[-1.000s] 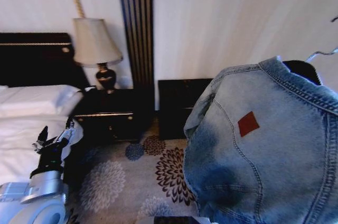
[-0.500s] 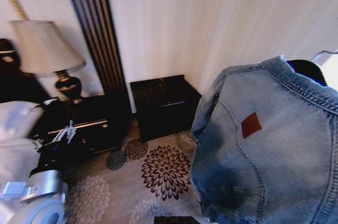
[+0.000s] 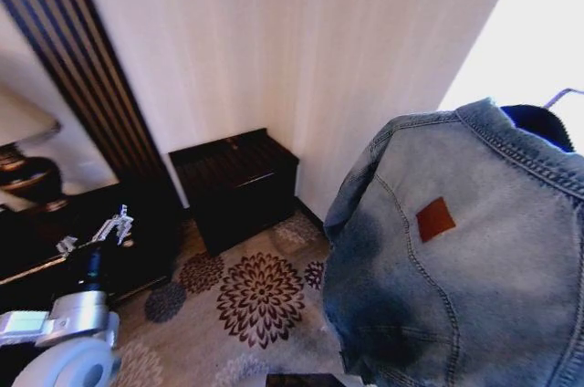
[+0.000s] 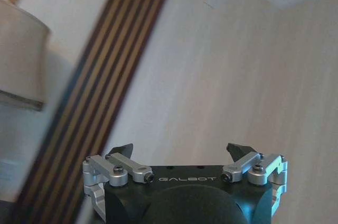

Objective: Pick up the clothes from the bed and hang them on the clothes hanger.

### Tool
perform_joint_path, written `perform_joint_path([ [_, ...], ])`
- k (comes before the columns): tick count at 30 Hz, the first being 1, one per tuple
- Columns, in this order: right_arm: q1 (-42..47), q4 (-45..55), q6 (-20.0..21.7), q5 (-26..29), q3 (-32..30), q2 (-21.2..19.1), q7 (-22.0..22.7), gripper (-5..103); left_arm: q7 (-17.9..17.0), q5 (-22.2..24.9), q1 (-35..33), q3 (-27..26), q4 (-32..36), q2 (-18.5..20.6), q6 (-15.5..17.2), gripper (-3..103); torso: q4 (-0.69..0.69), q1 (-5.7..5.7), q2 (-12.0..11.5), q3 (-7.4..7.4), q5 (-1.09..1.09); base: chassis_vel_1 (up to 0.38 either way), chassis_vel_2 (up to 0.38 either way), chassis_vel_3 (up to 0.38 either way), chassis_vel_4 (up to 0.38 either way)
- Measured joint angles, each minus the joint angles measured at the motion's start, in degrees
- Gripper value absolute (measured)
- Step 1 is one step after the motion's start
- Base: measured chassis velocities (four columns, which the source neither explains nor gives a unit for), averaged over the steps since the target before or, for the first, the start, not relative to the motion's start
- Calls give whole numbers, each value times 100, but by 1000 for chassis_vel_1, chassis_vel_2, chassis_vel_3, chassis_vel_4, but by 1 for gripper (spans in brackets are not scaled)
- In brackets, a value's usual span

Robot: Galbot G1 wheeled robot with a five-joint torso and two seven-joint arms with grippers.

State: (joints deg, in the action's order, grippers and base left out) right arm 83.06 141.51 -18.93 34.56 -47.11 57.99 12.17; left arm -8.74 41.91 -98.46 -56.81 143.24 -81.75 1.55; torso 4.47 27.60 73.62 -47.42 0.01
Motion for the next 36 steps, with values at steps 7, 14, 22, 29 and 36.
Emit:
perform_joint_path([
  [7, 27, 47, -25, -10, 21, 53, -11, 15, 27, -32, -71, -16, 0, -44, -34, 100, -1, 0, 0, 0, -1, -121, -122, -120, -121],
  [14, 139, 146, -46, -89, 10, 147, -31, 15, 65, -24, -137, -45, 0, -43, -101, 100, 0, 0, 0, 0, 0, -120, -132, -114, -113],
  [22, 227, 178, -48, -109, -32, 231, -39, 15, 66, 25, -138, -64, 0, 8, -104, 100, 0, 0, 0, 0, -1, -124, -129, -137, -136],
  [29, 277, 179, -51, -168, -29, 305, -58, 15, 74, 52, -102, -54, 0, 48, -105, 100, 0, 0, 0, 0, 0, -122, -126, -116, -108],
  [36, 275, 170, -52, -184, -10, 306, -62, 15, 76, 69, -39, -41, 0, 74, -106, 100, 0, 0, 0, 0, -2, -131, -121, -126, -138],
])
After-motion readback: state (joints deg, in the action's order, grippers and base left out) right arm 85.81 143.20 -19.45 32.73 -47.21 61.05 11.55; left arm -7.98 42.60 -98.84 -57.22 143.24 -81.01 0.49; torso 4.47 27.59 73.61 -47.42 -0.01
